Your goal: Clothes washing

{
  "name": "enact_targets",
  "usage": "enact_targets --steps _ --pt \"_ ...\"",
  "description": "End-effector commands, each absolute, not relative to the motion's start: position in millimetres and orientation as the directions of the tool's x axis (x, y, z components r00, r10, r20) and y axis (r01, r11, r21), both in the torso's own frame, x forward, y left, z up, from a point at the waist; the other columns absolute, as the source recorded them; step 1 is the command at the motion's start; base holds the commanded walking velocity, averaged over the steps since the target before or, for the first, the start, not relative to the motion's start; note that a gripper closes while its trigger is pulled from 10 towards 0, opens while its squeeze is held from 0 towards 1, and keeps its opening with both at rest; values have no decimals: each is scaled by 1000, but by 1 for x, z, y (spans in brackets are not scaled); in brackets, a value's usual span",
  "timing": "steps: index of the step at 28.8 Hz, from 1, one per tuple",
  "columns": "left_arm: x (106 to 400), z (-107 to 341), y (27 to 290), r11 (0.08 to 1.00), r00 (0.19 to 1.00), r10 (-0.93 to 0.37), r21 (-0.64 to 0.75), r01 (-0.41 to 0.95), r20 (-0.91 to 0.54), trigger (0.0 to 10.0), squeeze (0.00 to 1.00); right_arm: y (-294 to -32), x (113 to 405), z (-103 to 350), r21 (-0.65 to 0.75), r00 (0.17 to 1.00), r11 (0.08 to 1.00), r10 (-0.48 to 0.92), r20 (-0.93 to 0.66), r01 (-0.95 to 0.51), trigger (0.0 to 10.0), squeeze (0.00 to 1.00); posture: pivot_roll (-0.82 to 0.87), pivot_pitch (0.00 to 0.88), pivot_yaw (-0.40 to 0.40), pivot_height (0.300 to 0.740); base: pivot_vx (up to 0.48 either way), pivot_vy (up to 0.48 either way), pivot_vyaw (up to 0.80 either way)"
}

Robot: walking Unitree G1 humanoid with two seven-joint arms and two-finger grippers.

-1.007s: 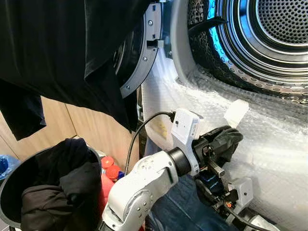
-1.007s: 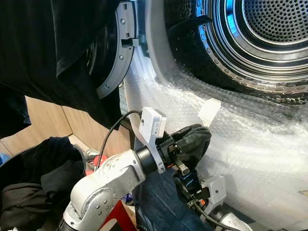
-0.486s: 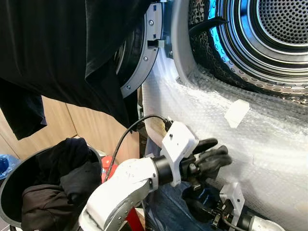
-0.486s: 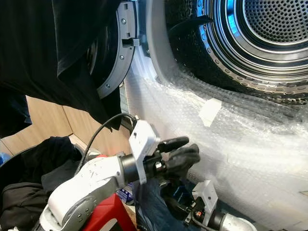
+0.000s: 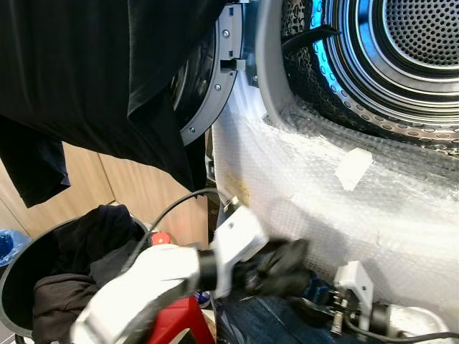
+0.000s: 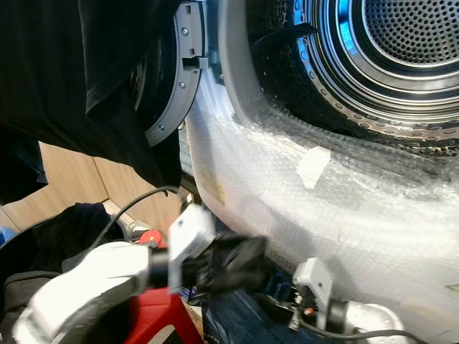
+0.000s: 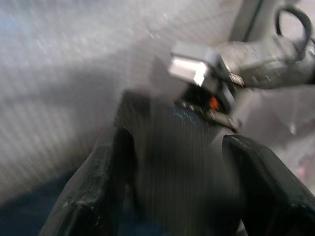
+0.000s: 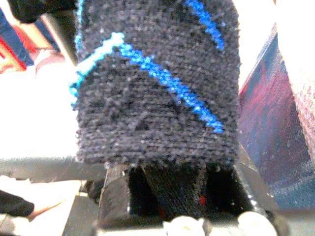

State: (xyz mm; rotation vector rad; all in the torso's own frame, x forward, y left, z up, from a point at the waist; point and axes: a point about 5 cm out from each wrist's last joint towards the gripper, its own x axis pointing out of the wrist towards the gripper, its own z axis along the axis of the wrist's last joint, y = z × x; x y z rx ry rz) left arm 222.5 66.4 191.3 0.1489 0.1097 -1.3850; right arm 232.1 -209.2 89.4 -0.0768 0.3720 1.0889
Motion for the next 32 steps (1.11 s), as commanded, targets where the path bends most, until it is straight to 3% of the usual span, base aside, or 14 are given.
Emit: enact_targets --steps 1,7,9,11,12,13,16,17,18,19,20,21,22,32 --pt "218 206 70 129 137 -982 64 990 -130 10000 1000 -206 234 100 98 371 420 872 -320 -902 0 0 -5 0 -25 740 0 0 0" --pt "209 208 79 93 96 -987 25 995 -130 10000 1000 -207 233 125 85 279 319 908 -313 -944 0 0 -8 0 -25 740 0 0 0" --pt "207 207 81 95 98 -985 29 995 -141 10000 1000 -207 233 128 79 258 297 912 -319 -952 0 0 -8 0 -26 740 0 0 0" --pt "204 204 88 116 120 -979 33 993 -166 10000 1000 -204 227 138 81 179 216 928 -327 -973 0 0 -3 0 -31 740 0 0 0" --pt "204 204 89 122 127 -978 42 992 -168 10000 1000 -204 226 139 78 173 209 928 -329 -975 0 0 -3 0 -31 740 0 0 0" --pt "205 204 91 139 148 -975 65 988 -166 10000 929 -203 225 142 77 157 193 931 -330 -978 0 0 -3 0 -31 740 0 0 0" --pt "204 204 91 143 153 -974 71 987 -165 10000 929 -203 224 143 81 150 187 932 -331 -979 0 0 -3 0 -31 740 0 0 0" --pt "205 201 96 165 174 -967 64 984 -188 10000 0 -204 222 153 73 119 151 937 -327 -986 0 0 2 0 -34 740 0 0 0" --pt "205 198 99 183 192 -960 62 981 -205 10000 0 -205 219 161 65 93 120 941 -325 -991 0 0 2 0 -35 740 0 0 0" --pt "206 195 103 212 222 -951 68 975 -214 10000 0 -204 216 172 53 55 76 943 -328 -996 2392 0 2 0 -38 740 0 0 0" --pt "206 195 103 212 222 -951 68 975 -214 10000 0 -204 216 172 53 55 76 943 -328 -996 2392 0 2 0 -38 740 0 0 0" --pt "207 194 103 220 229 -949 63 973 -216 10000 0 -204 217 176 37 53 69 944 -326 -997 9137 0 2 0 -38 740 0 0 0" --pt "207 194 103 231 240 -947 64 971 -212 10000 0 -202 217 190 20 27 35 951 -307 -999 10000 0 2 0 -43 740 0 0 0" --pt "205 183 96 279 280 -938 34 960 -205 10000 0 -191 215 243 -65 -88 -109 960 -264 -992 10000 0 4 0 -56 740 0 0 0"
